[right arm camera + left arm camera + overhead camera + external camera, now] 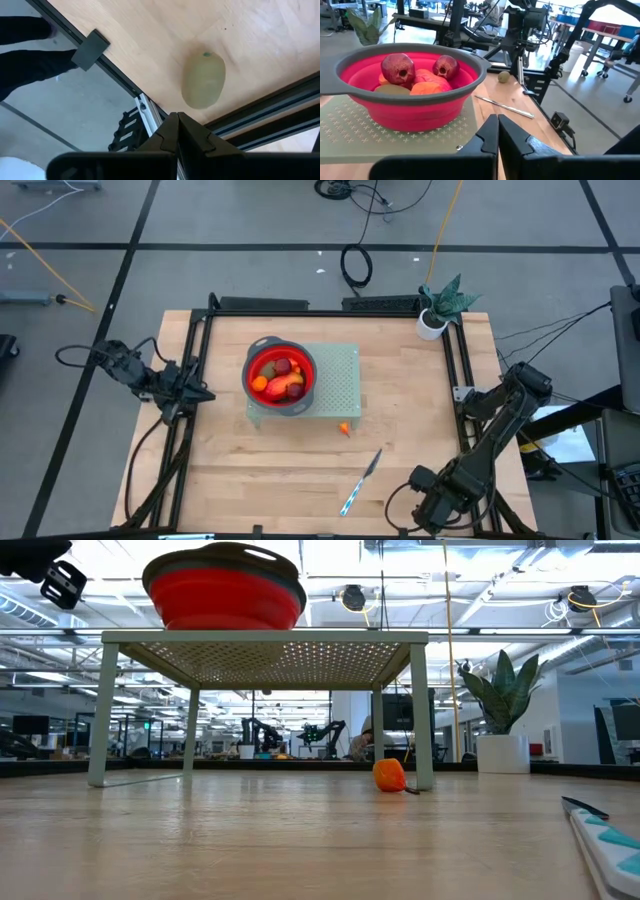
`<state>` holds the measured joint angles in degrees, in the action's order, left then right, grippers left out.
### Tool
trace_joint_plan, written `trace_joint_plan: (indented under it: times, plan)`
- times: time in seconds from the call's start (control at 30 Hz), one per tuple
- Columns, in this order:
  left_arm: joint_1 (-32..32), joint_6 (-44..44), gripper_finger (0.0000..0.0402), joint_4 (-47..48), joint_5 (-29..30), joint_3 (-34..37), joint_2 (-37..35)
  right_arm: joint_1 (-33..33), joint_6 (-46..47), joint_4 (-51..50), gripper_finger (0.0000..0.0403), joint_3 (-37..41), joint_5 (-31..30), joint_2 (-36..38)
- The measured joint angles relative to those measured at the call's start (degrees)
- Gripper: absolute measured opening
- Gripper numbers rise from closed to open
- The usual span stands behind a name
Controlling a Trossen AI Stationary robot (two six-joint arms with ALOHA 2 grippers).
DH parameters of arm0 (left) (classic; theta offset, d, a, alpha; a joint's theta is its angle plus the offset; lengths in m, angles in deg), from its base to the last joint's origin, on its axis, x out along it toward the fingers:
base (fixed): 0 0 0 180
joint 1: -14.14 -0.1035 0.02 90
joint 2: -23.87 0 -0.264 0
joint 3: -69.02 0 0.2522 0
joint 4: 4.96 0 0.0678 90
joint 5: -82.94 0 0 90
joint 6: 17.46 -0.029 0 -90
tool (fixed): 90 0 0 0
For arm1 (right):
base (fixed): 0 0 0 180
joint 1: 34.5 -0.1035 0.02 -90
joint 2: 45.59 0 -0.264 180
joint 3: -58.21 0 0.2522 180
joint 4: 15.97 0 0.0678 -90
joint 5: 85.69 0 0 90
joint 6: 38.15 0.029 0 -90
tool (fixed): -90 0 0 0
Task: Pick & Place Fruit
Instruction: Put the kiwi into the red strainer bowl on the shelf
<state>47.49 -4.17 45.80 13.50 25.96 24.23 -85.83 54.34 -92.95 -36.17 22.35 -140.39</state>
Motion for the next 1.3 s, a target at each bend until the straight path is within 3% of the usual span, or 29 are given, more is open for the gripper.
trace_joint_plan:
  times: [0.3, 0.53, 0.9, 1.1, 1.3]
  plan:
    - [0.0, -1.1, 0.0009, -0.8, -0.6, 2.7, 0.0, 0.0, 2.8, 0.6, 0.0047, 0.0, 0.1, 0.0]
    - [0.0, -1.1, 0.0010, -6.0, -4.4, 6.6, 0.0, 0.0, 2.8, 3.4, 0.0130, 0.0, 0.0, 0.0]
    - [0.0, 0.7, 0.0010, -8.9, -5.6, 9.4, 0.0, -0.9, 4.3, 3.9, 0.0258, 0.0, 0.0, 0.0]
    - [0.0, 0.6, 0.0002, -9.9, -5.6, 9.4, 0.0, -1.1, 5.6, 5.9, 0.0286, 3.6, 0.2, 0.0]
    - [0.0, 0.8, 0.0015, -10.5, -5.6, 9.4, 0.0, -1.1, 7.3, 10.0, 0.0284, 9.5, 4.3, 0.0]
